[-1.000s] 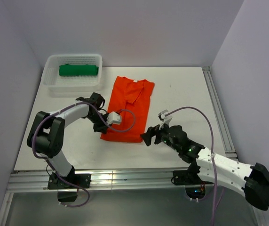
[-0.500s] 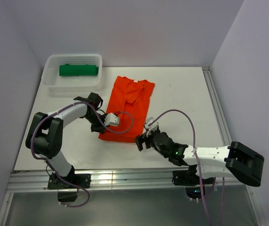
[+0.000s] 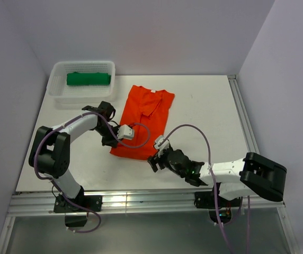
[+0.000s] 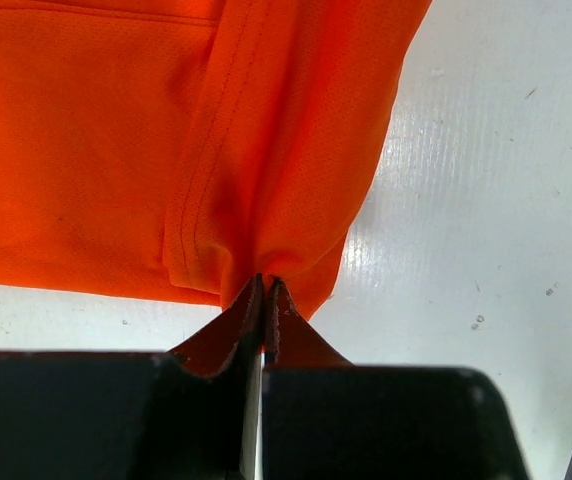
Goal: Roll the t-shirts
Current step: Roll the tshirt
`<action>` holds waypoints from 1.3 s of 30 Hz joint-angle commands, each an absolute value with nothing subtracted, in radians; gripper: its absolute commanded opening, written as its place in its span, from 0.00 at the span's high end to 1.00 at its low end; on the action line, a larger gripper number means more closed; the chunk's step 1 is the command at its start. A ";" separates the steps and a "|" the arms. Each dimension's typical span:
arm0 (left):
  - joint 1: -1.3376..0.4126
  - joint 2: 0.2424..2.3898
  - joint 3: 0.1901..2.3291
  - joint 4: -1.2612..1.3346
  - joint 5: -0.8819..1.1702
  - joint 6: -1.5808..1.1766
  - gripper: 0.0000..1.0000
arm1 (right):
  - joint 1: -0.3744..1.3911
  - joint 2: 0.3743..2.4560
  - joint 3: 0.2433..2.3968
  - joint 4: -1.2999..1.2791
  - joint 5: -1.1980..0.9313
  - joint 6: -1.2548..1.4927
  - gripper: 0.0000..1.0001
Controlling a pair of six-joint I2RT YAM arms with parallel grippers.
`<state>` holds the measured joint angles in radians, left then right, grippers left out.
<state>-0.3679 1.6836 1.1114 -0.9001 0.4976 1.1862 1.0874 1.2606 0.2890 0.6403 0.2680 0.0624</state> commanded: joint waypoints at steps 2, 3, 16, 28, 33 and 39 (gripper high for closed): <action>-0.364 1.689 1.152 -0.931 0.505 1.209 1.00 | 1.109 1.311 0.340 0.693 0.276 0.020 0.19; -0.364 1.687 1.154 -0.931 0.503 1.207 1.00 | 1.109 1.319 0.345 0.687 0.276 0.015 0.21; -0.364 1.697 1.169 -0.943 0.500 1.204 1.00 | 1.123 1.414 0.348 0.747 0.304 0.011 0.40; -0.364 1.706 1.183 -0.973 0.480 1.198 1.00 | 1.123 1.329 0.313 0.736 0.195 0.129 1.00; -0.361 1.713 1.200 -0.976 0.485 1.193 1.00 | 1.123 1.289 0.305 0.698 0.134 0.193 1.00; -0.357 1.733 1.215 -0.979 0.485 1.189 1.00 | 1.114 1.279 0.259 0.692 0.109 0.317 1.00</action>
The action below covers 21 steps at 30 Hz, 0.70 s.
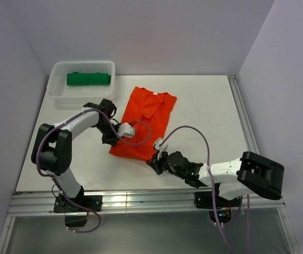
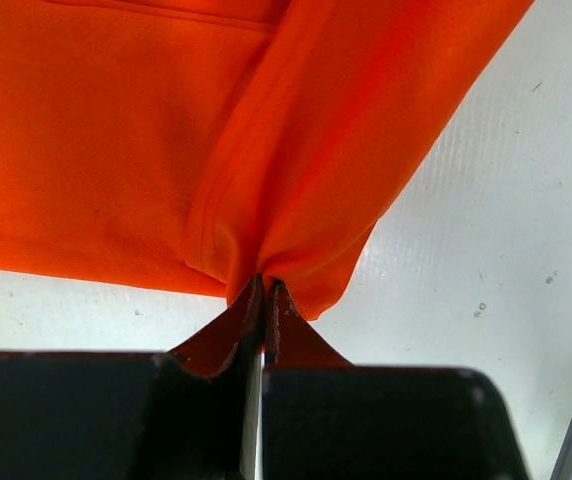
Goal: Roll the t-shirts
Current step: Roll the tshirt
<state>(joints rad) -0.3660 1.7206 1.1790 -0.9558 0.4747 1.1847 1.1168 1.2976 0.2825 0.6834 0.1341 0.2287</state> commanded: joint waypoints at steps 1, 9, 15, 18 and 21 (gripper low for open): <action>-0.356 1.736 1.216 -0.980 0.485 1.189 1.00 | 1.112 1.285 0.255 0.693 0.104 0.349 1.00; -0.350 1.766 1.230 -0.994 0.462 1.193 1.00 | 1.112 1.383 0.242 0.739 0.078 0.486 1.00; -0.341 1.787 1.235 -0.980 0.453 1.195 1.00 | 1.097 1.448 0.189 0.867 0.061 0.575 1.00; -0.339 1.796 1.243 -0.966 0.449 1.187 1.00 | 1.078 1.488 0.178 0.919 0.034 0.610 1.00; -0.339 1.802 1.244 -0.948 0.442 1.181 1.00 | 1.062 1.529 0.186 0.962 0.005 0.647 1.00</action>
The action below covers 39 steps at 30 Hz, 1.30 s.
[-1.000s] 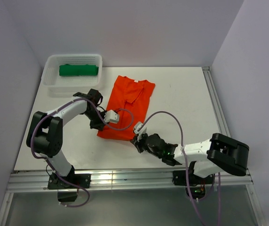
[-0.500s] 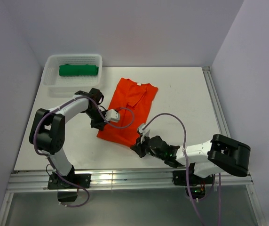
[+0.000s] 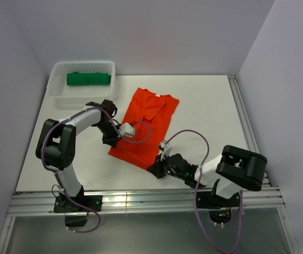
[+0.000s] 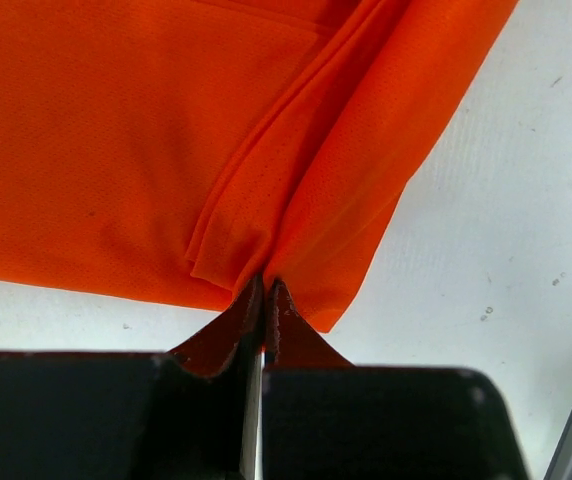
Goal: Roll the t-shirts
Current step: Roll the tshirt
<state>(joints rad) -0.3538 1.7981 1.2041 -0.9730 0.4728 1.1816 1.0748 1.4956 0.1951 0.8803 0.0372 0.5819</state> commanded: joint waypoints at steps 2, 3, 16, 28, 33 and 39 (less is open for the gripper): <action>-0.337 1.807 1.244 -0.928 0.439 1.167 1.00 | 1.043 1.561 0.186 1.001 -0.032 0.664 1.00; -0.336 1.812 1.244 -0.922 0.433 1.164 1.00 | 1.040 1.572 0.186 1.012 -0.041 0.685 1.00; -0.337 1.847 1.221 -0.795 0.373 1.109 1.00 | 0.971 1.684 0.158 1.109 -0.133 0.847 1.00; -0.347 1.786 1.117 -0.611 0.276 1.060 0.98 | 0.959 1.686 0.215 0.939 -0.216 1.028 0.96; -0.348 1.786 1.126 -0.607 0.270 1.051 0.95 | 0.959 1.643 0.238 0.769 -0.193 1.100 1.00; -0.357 1.776 1.098 -0.583 0.221 1.045 0.87 | 0.959 1.655 0.276 0.611 -0.187 1.184 0.98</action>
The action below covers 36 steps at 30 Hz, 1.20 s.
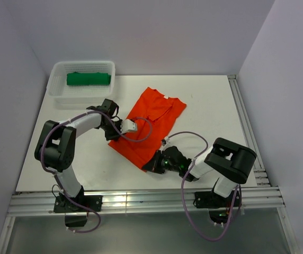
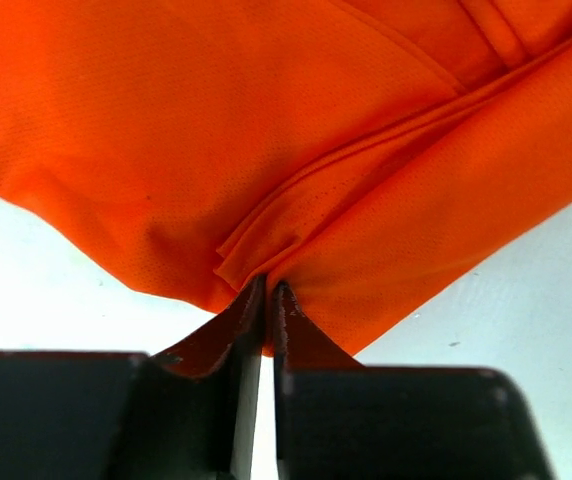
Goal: Roll the t-shirts
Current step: Roll the tshirt
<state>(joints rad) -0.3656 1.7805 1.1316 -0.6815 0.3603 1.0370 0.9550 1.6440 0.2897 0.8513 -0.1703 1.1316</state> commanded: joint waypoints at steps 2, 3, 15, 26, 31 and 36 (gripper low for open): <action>-0.364 1.767 1.091 -0.575 0.219 1.049 0.84 | 0.957 1.672 0.265 0.627 -0.199 1.218 0.96; -0.365 1.753 1.077 -0.568 0.221 1.048 0.82 | 0.957 1.680 0.264 0.629 -0.202 1.229 0.92; -0.365 1.591 1.057 -0.572 0.264 1.045 0.60 | 0.957 1.595 0.291 0.493 -0.172 1.210 0.66; -0.368 1.505 1.089 -0.606 0.278 1.008 0.58 | 0.954 1.430 0.365 0.213 -0.061 1.152 0.64; -0.368 1.456 1.081 -0.647 0.328 1.026 0.59 | 0.948 1.472 0.370 0.283 -0.104 1.150 0.86; -0.368 1.371 1.055 -0.698 0.376 1.066 0.60 | 0.901 1.519 0.287 0.437 -0.173 1.196 1.00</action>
